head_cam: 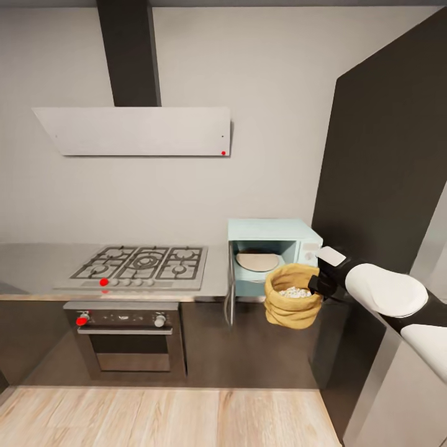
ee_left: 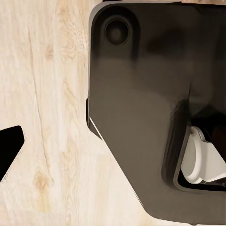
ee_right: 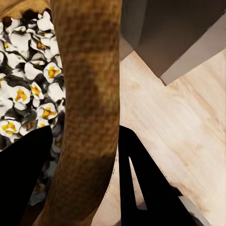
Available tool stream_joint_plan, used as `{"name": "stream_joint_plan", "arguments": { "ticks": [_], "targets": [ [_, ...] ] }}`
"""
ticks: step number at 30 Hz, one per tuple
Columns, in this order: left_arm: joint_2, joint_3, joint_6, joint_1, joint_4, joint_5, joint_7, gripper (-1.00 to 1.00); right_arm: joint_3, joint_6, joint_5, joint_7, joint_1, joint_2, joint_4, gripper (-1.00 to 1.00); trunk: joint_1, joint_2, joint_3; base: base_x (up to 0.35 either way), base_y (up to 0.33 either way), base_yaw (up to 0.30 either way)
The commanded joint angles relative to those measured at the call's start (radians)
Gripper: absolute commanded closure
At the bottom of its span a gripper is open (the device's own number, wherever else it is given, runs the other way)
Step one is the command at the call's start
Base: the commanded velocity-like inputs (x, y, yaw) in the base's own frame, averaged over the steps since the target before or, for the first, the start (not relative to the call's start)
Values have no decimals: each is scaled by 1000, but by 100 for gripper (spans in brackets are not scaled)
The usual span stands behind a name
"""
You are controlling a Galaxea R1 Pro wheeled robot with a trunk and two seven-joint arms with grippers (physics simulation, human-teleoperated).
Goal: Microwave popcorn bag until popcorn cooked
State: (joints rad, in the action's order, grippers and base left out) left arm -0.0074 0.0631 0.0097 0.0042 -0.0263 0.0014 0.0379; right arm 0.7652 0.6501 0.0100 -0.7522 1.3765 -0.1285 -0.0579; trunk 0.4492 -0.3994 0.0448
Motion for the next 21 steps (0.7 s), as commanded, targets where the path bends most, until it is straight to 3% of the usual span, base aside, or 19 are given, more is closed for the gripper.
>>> {"name": "stream_joint_plan", "arguments": {
  "ticks": [1, 21],
  "targets": [
    [0, 6, 1, 0, -1, 0, 2, -100, 3, 2, 1, -4, 1, 0, -2, 100, 1, -1, 0, 229, 187, 0],
    [0, 6, 1, 0, -1, 0, 2, -100, 8, 2, 1, -4, 1, 0, -2, 100, 1, -1, 0, 156, 45, 0]
  ]
}}
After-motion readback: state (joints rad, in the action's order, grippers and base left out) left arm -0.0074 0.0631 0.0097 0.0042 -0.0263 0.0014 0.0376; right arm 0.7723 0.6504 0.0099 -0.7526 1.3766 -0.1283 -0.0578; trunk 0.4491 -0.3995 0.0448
